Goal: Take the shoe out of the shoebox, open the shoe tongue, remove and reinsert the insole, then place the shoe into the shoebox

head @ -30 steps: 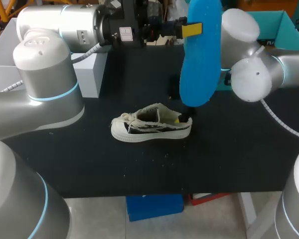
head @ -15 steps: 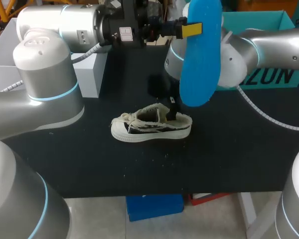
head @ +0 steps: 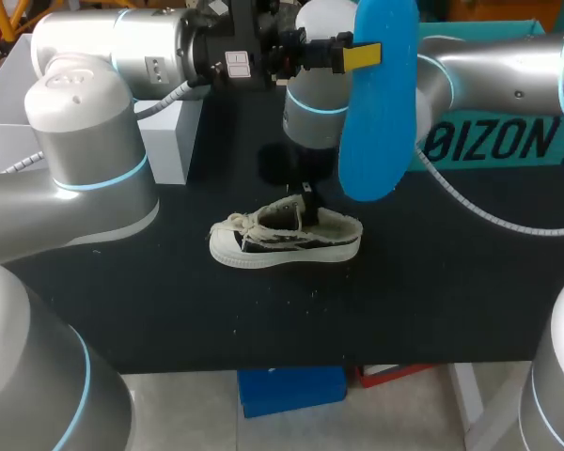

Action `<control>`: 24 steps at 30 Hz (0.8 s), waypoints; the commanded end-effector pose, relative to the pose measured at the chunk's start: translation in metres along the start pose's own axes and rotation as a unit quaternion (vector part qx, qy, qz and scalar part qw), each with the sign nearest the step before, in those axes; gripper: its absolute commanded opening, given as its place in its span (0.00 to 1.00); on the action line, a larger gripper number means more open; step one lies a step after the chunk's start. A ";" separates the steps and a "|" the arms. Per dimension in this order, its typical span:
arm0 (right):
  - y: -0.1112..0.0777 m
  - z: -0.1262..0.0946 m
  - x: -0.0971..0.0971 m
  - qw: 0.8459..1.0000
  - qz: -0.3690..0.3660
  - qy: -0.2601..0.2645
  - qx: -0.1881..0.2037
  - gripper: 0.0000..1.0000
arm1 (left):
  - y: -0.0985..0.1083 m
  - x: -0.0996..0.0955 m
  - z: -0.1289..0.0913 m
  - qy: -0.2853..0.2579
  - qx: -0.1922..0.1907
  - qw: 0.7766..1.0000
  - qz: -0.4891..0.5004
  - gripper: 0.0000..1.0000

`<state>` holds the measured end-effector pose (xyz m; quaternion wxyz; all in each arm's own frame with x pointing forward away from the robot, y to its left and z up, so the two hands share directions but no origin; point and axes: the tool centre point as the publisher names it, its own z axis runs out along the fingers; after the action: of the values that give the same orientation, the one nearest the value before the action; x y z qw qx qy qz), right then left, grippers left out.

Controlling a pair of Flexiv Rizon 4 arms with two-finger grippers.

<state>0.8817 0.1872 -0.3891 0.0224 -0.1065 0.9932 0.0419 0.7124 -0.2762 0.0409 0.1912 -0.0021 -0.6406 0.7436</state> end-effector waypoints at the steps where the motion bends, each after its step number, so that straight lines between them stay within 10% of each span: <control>1: 0.006 0.002 -0.001 1.000 0.001 0.006 0.021 0.91 | 0.001 0.000 0.001 -0.001 0.000 1.000 0.001 0.00; 5: 0.007 0.005 0.003 1.000 0.001 0.012 0.022 0.81 | 0.001 0.000 0.001 -0.001 0.000 1.000 0.001 0.00; 11: 0.010 0.009 0.007 1.000 0.001 0.021 0.022 0.00 | 0.001 0.000 0.001 -0.001 0.000 1.000 0.001 0.00; 24: 0.010 0.009 0.007 1.000 0.001 0.021 0.022 0.00 | 0.001 0.000 0.001 -0.001 0.000 1.000 0.001 0.00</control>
<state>0.8728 0.1952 -0.3972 0.0041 -0.1068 0.9941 0.0188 0.7124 -0.2762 0.0409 0.1912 -0.0021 -0.6406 0.7437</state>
